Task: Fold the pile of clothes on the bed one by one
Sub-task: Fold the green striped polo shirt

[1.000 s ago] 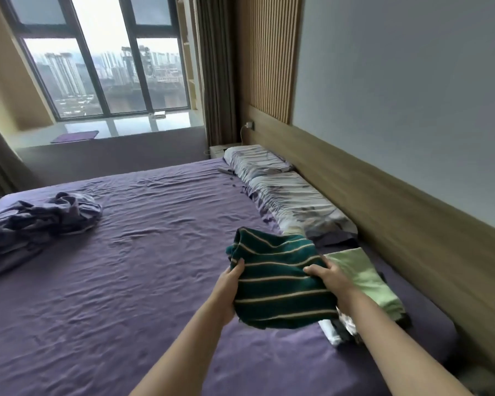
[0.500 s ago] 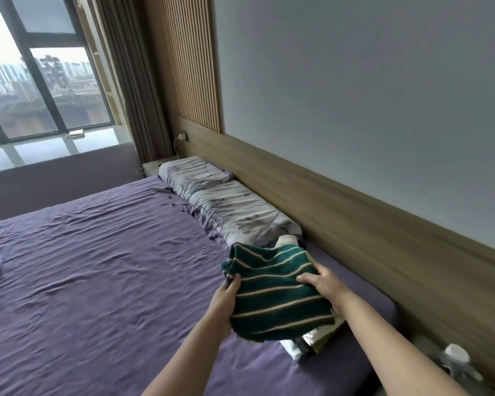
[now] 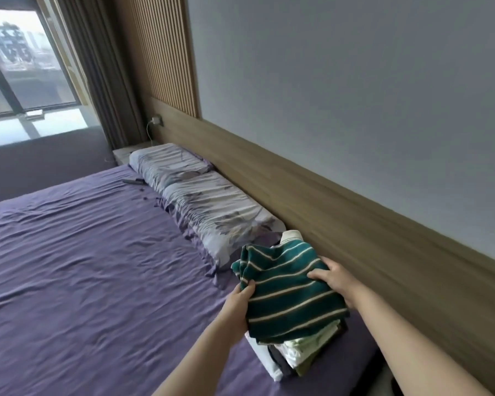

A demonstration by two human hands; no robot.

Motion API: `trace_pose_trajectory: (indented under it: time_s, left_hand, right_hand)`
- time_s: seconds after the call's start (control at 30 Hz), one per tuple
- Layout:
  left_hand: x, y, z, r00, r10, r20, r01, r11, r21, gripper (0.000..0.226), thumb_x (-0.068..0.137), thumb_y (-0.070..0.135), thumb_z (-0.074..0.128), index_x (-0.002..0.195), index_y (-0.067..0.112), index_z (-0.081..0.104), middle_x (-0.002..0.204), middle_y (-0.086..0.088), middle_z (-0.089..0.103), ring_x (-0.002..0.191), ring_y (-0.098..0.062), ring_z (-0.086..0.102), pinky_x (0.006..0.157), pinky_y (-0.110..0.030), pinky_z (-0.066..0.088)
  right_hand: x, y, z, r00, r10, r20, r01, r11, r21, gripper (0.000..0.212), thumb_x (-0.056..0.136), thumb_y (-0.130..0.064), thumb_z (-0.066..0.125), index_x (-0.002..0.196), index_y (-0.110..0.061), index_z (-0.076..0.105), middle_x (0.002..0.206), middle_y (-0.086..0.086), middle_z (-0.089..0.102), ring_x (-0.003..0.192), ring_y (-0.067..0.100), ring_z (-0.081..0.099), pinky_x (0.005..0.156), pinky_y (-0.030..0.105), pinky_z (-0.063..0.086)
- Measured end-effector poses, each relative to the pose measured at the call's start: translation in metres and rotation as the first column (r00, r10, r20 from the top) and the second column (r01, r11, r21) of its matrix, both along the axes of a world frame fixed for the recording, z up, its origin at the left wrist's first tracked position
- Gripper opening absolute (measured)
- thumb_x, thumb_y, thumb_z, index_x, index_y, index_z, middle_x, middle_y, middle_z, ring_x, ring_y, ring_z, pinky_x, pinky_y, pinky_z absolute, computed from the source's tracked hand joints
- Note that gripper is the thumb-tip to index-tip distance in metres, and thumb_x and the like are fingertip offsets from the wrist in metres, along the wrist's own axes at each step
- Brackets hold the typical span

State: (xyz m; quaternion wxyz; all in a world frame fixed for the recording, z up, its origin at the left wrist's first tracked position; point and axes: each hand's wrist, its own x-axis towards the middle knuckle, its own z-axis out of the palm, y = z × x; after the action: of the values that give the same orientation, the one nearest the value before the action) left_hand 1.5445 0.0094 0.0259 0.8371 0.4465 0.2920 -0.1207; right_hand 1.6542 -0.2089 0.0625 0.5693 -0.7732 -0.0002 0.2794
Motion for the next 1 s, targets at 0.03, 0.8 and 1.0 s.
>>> trace_pose_trajectory:
  time_s: [0.03,0.8,1.0]
  left_hand:
    - [0.006,-0.004,-0.005,1.000,0.004,-0.015,-0.005,1.000,-0.010,0.018,0.097,0.025,0.051,0.114,0.021,0.056,0.111,-0.017,0.066,0.100,-0.034,0.065,0.080,-0.046,0.055]
    - [0.061,-0.057,-0.108,0.898,-0.021,-0.440,0.241,0.859,0.451,0.025,0.094,0.018,0.046,0.119,0.014,0.049,0.109,-0.014,0.063,0.077,-0.019,0.058,0.057,-0.026,0.048]
    - [0.050,-0.053,-0.081,0.837,-0.236,-0.494,0.534,0.550,0.642,0.029,0.093,0.019,0.048,0.122,0.018,0.051,0.119,-0.005,0.060,0.102,-0.019,0.059,0.087,-0.029,0.050]
  right_hand:
    - [0.012,-0.002,-0.006,1.000,0.019,-0.019,-0.019,1.000,-0.003,0.035,0.083,-0.018,0.065,0.116,-0.031,0.060,0.105,0.006,0.069,0.098,0.026,0.065,0.090,0.043,0.052]
    - [0.095,-0.028,-0.144,0.920,0.372,-0.125,-0.385,0.797,-0.465,0.063,0.090,-0.009,0.051,0.146,-0.025,0.028,0.134,0.006,0.050,0.108,0.018,0.053,0.082,0.027,0.046]
    - [0.084,-0.022,-0.120,0.813,0.581,-0.035,-0.401,0.516,-0.757,0.052,0.092,-0.014,0.041,0.141,-0.024,0.030,0.131,0.006,0.047,0.114,0.024,0.049,0.089,0.035,0.045]
